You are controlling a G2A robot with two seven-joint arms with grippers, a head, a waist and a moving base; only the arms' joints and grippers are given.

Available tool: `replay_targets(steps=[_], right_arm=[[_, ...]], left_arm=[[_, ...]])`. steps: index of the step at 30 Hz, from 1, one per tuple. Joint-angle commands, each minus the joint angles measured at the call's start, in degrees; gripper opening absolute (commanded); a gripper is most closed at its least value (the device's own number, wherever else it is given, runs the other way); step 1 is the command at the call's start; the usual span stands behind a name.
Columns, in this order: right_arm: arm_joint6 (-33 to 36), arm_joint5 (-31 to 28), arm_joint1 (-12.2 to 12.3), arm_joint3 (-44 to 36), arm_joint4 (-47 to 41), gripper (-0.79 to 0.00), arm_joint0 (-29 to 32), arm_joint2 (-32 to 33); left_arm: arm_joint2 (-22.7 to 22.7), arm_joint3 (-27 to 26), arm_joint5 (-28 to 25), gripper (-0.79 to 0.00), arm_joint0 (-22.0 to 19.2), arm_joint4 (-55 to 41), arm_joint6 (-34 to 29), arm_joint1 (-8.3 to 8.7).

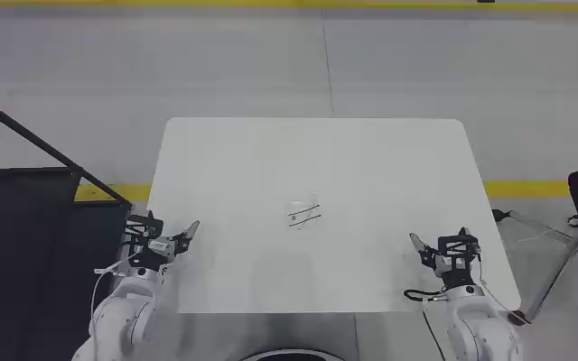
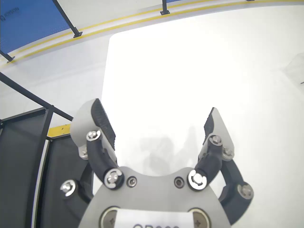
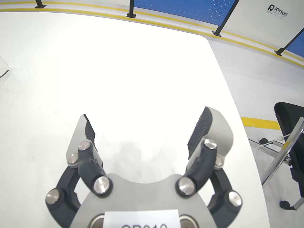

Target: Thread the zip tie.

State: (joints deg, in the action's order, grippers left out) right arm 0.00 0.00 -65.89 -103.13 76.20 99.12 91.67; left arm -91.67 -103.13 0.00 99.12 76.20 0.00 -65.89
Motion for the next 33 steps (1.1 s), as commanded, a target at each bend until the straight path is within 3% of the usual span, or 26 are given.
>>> replay_targets(steps=[1,24,28,33], right_arm=[[0.0,0.0,0.0,0.0,0.0,0.0,0.0,0.0],[-0.4,-0.3,0.0,-0.4,0.1,0.0,-0.2,-0.1],[2.6,-3.9,0.0,-1.8,-1.2,0.0,-1.2,-0.7],[11.7,-15.7,0.5,-4.0,-7.2,0.0,-4.1,-0.6]], left_arm=[[0.0,0.0,0.0,-0.001,0.0,0.0,0.0,0.0],[0.1,0.0,-0.3,0.0,-0.1,0.0,0.2,-0.01],[-0.1,1.0,-4.1,0.0,-1.6,-2.3,1.2,-0.02],[-2.0,3.0,-16.0,0.0,-4.2,-8.1,1.1,0.48]])
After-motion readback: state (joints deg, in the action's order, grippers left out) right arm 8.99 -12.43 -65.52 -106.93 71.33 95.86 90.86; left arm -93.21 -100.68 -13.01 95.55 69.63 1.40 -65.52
